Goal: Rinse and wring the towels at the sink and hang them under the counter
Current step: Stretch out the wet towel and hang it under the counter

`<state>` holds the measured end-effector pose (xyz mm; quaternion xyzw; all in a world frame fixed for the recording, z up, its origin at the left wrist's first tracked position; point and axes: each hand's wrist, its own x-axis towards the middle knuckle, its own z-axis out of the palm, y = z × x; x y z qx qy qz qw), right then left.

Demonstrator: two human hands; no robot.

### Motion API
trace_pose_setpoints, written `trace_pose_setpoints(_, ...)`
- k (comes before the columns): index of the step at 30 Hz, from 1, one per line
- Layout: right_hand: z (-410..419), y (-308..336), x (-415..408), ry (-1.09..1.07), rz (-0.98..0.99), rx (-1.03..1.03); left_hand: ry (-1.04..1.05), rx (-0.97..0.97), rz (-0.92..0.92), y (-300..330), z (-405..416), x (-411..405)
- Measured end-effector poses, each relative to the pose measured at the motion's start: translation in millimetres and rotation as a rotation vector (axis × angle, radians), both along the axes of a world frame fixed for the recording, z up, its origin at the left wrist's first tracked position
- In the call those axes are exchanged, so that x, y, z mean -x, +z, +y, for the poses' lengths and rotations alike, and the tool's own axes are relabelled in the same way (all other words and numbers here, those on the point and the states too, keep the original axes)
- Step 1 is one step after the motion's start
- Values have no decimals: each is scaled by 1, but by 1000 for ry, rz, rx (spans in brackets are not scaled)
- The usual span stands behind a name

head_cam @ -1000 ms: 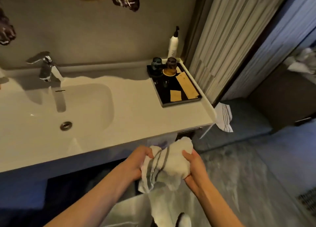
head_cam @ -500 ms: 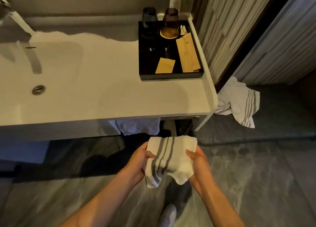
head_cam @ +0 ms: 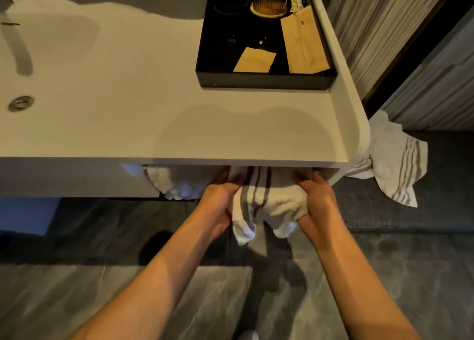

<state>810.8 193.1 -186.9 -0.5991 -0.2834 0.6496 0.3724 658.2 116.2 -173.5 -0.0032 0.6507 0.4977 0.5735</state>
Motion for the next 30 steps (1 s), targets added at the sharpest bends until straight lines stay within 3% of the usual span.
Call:
trace_pose_setpoints(2,3,8,10,-23,33,-10,24,0,84,8,9,-4)
trace_pose_setpoints(4,1,18,18,2,-29,-25,-122,68,346,16,15,-8)
trace_pose_setpoints(8,-16,26,15,156,-518,-235,-606,202,937,20,13,-8)
trace_pose_setpoints(14,-15,14,26,80,-584,-420,-950,326,968,28,28,4)
trace_pose_setpoints(17,-10,10,23,153,-673,-435,-1027,366,1116,29,25,14)
trace_pose_setpoints(21,-18,4,13,266,-853,-539,-1022,261,1157,24,9,26)
trace_pose_setpoints(26,-22,-4,12,386,-1045,-612,-977,104,1362,15,-7,37)
trace_pose_setpoints(30,-40,-10,10,189,-918,-658,-850,23,1454,3,-24,38)
